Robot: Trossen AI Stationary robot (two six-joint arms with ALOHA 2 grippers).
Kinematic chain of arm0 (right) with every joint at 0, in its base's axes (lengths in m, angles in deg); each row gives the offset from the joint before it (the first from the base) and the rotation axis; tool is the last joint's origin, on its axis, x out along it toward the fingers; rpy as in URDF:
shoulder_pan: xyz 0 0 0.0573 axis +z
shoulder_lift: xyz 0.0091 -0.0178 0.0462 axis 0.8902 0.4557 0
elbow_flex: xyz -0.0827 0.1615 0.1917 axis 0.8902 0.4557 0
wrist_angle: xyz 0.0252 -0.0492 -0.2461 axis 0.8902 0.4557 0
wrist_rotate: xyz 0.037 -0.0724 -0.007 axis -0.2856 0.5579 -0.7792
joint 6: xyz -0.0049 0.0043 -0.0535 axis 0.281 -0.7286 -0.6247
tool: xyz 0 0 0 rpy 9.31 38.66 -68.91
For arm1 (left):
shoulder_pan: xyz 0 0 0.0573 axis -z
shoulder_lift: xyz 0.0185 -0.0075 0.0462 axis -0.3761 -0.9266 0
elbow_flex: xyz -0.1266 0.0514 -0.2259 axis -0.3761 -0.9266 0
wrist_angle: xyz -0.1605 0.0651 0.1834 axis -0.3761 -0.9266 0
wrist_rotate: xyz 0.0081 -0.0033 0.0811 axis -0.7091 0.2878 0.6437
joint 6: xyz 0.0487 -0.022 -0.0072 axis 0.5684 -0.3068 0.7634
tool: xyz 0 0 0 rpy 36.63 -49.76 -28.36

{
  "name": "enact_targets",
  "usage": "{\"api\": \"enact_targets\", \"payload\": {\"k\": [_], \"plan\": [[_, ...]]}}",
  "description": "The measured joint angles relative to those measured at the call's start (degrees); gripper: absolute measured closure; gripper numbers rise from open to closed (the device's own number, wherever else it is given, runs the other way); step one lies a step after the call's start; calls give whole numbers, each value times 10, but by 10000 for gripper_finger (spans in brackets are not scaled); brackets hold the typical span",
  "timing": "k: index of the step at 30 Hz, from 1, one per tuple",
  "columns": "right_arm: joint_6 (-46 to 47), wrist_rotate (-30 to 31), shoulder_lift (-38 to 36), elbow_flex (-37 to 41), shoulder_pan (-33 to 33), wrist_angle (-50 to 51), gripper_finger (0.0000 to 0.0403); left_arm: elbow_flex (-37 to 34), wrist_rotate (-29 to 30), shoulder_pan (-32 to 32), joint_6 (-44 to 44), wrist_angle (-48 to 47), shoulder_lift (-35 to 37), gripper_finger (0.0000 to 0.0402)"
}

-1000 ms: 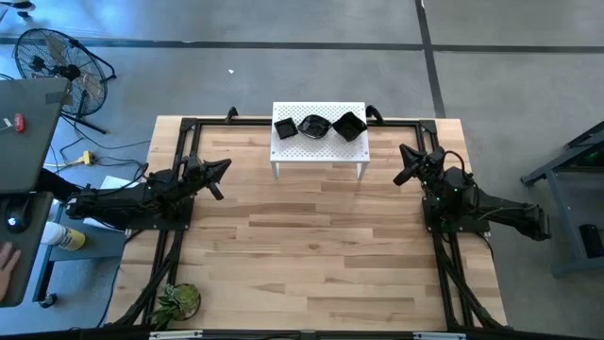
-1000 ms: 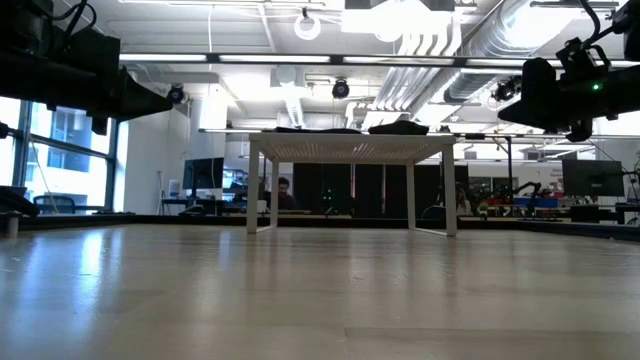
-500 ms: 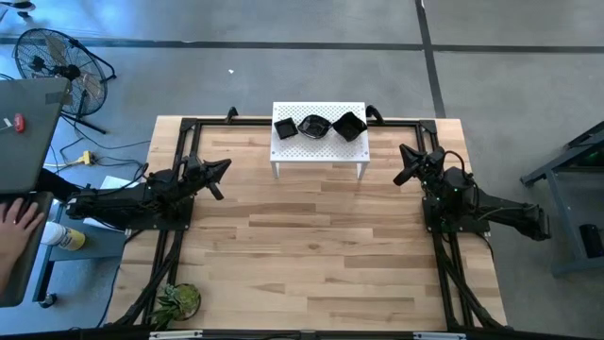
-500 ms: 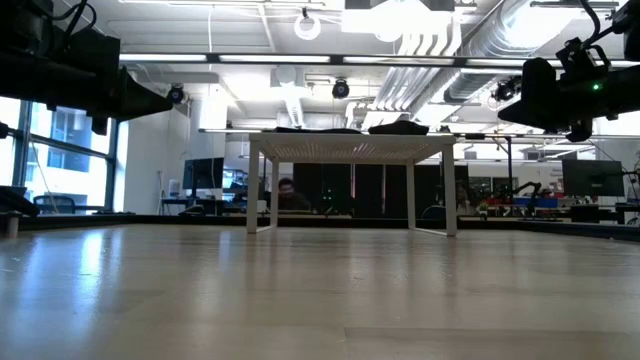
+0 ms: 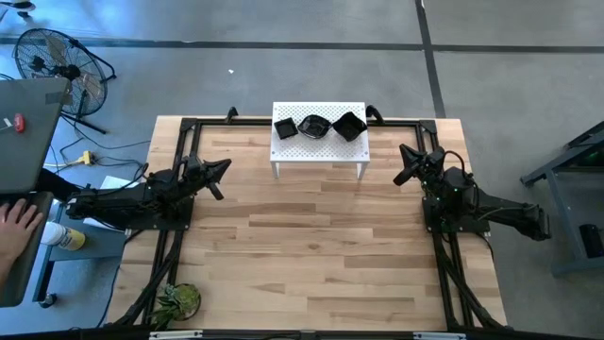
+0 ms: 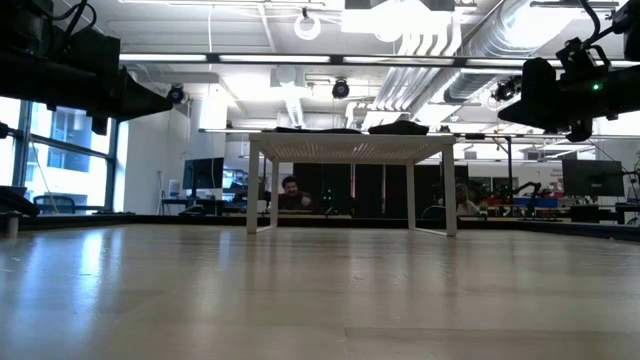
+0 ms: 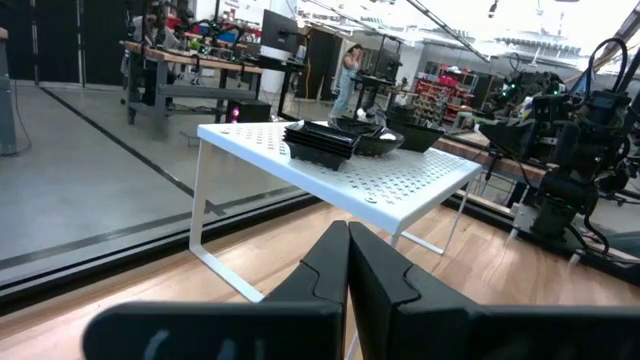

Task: Pick & Place Mini shaped plates
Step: Return to Home Position

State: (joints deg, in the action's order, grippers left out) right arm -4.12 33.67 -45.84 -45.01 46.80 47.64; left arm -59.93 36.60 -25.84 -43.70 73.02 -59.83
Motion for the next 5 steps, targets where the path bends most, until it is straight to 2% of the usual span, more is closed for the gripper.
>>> {"api": "enact_targets", "payload": {"k": [5], "plan": [[0, 0, 0, 0, 0, 0, 382, 0, 0, 0, 0, 0, 0, 401]]}}
